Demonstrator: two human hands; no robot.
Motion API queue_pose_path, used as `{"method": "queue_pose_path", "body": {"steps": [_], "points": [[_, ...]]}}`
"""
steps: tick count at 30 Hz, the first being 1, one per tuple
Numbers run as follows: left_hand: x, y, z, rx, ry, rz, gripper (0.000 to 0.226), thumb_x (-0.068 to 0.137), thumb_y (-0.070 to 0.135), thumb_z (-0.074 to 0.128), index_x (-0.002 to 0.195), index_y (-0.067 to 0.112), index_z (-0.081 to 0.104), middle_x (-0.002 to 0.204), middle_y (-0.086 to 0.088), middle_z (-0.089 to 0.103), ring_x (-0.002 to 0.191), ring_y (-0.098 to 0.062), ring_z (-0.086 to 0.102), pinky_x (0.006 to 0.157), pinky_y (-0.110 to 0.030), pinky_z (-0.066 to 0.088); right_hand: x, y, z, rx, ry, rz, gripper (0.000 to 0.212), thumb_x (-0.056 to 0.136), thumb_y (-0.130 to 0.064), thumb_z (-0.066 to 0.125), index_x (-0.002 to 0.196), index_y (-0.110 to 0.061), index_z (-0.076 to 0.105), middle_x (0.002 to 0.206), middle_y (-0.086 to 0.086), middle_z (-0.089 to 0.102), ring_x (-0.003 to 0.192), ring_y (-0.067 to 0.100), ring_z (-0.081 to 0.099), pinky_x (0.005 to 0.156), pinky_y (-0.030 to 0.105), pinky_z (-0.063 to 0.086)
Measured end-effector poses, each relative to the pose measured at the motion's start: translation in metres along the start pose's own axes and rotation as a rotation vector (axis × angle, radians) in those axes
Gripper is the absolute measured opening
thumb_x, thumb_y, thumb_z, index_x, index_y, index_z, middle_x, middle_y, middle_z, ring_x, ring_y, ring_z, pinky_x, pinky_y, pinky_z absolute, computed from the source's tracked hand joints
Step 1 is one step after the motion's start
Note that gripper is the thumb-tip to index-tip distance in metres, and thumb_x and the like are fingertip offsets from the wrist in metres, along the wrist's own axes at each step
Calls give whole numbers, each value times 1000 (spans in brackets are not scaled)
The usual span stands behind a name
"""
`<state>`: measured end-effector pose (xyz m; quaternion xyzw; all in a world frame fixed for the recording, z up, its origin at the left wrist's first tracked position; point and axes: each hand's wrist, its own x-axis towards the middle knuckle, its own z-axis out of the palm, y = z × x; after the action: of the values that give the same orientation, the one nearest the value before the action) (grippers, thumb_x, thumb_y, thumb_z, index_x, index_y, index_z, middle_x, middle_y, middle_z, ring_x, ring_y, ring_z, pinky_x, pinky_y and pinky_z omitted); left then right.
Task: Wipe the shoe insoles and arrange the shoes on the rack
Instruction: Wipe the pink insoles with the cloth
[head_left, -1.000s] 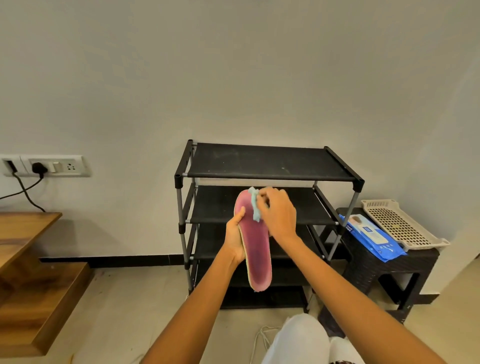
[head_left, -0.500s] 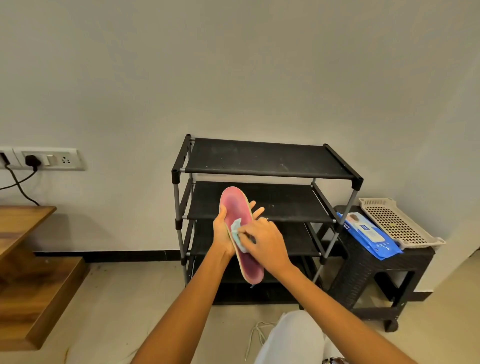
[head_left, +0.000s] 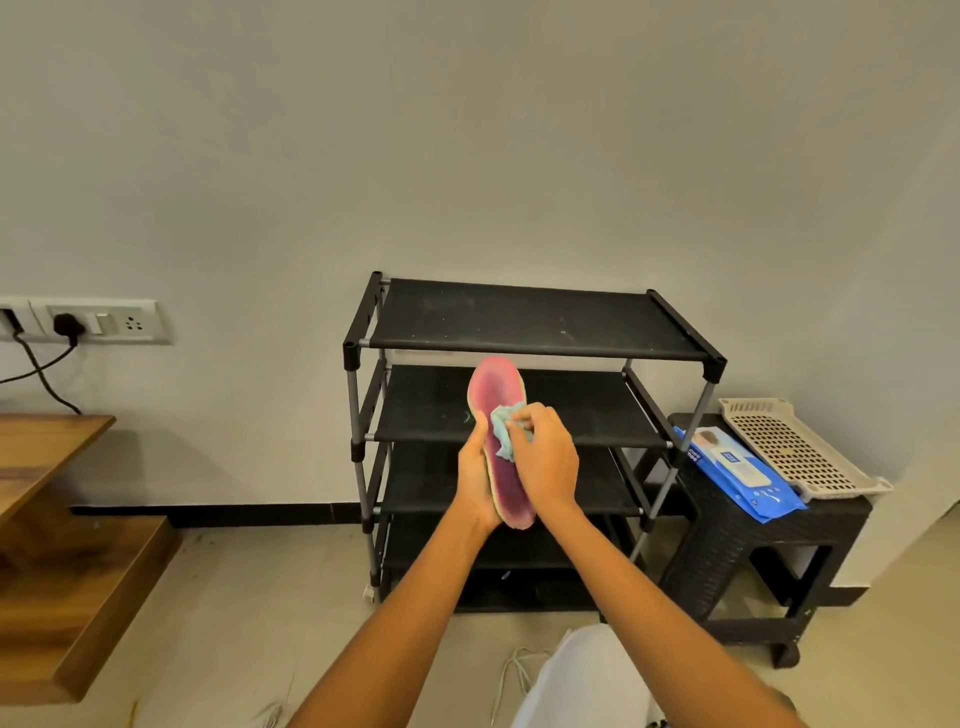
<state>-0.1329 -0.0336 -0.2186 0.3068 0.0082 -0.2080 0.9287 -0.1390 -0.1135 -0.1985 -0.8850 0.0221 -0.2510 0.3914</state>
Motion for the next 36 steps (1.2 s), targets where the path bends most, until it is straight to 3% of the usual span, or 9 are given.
{"method": "queue_pose_path", "body": {"steps": [3, 9, 15, 19, 22, 24, 30, 33, 36], "points": [[3, -1, -3, -66, 15, -6, 53, 96, 53, 33, 105, 9, 61, 85, -12, 70, 76, -23, 71, 66, -32, 59, -14, -7, 1, -198, 13, -140, 20, 92, -28, 56, 96, -13, 68, 92, 3, 65, 85, 14, 57, 75, 31, 52], [9, 8, -15, -99, 30, 14, 54, 95, 54, 34, 102, 7, 61, 84, -13, 71, 75, -25, 71, 66, -34, 59, -18, -8, -5, -396, -51, -463, 16, 87, -29, 60, 82, -18, 70, 80, 1, 67, 77, 15, 59, 69, 29, 46], [14, 5, 8, -36, 67, -18, 50, 95, 53, 35, 118, 17, 59, 101, -13, 69, 96, -28, 63, 73, -38, 56, 35, -14, -12, -474, -105, -294, 27, 96, -33, 46, 94, -18, 68, 91, 0, 67, 86, 15, 53, 76, 30, 43], [15, 11, -4, -92, 83, 4, 54, 95, 55, 33, 108, 9, 59, 89, -15, 70, 80, -26, 69, 68, -35, 59, -4, -11, -5, -340, -96, -363, 19, 90, -30, 58, 86, -18, 72, 86, 1, 69, 81, 13, 57, 76, 33, 51], [12, 10, -14, -74, 51, -18, 63, 94, 58, 32, 109, 2, 57, 100, -20, 69, 85, -29, 70, 73, -39, 58, -20, -7, -16, -209, -294, -361, 19, 91, -26, 56, 97, -16, 70, 98, 2, 67, 91, 11, 59, 84, 26, 49], [9, 8, -15, -41, 59, -18, 60, 97, 53, 30, 105, 1, 59, 87, -18, 71, 75, -27, 71, 66, -37, 59, -7, -2, -31, -225, -425, -361, 19, 92, -29, 54, 99, -19, 69, 98, -2, 65, 86, 9, 60, 78, 23, 48], [8, 5, 4, -5, 56, 54, 48, 98, 43, 34, 122, 8, 55, 95, -14, 70, 84, -26, 70, 71, -37, 59, 41, 6, -48, -197, -253, -218, 18, 92, -29, 54, 96, -17, 68, 94, -1, 64, 82, 11, 59, 74, 28, 50], [10, 6, 9, -57, 61, 28, 47, 97, 46, 36, 109, 8, 61, 86, -12, 70, 77, -23, 70, 67, -34, 59, 26, -4, -31, -291, -299, -310, 22, 92, -33, 53, 93, -20, 71, 92, 0, 66, 81, 10, 60, 76, 28, 52], [10, 17, -5, -114, 73, 25, 62, 94, 56, 34, 118, 5, 58, 113, -17, 65, 100, -28, 65, 86, -40, 52, -7, -15, -20, -291, -240, -447, 20, 93, -27, 52, 95, -18, 70, 93, 0, 66, 86, 10, 59, 81, 25, 46]]}}
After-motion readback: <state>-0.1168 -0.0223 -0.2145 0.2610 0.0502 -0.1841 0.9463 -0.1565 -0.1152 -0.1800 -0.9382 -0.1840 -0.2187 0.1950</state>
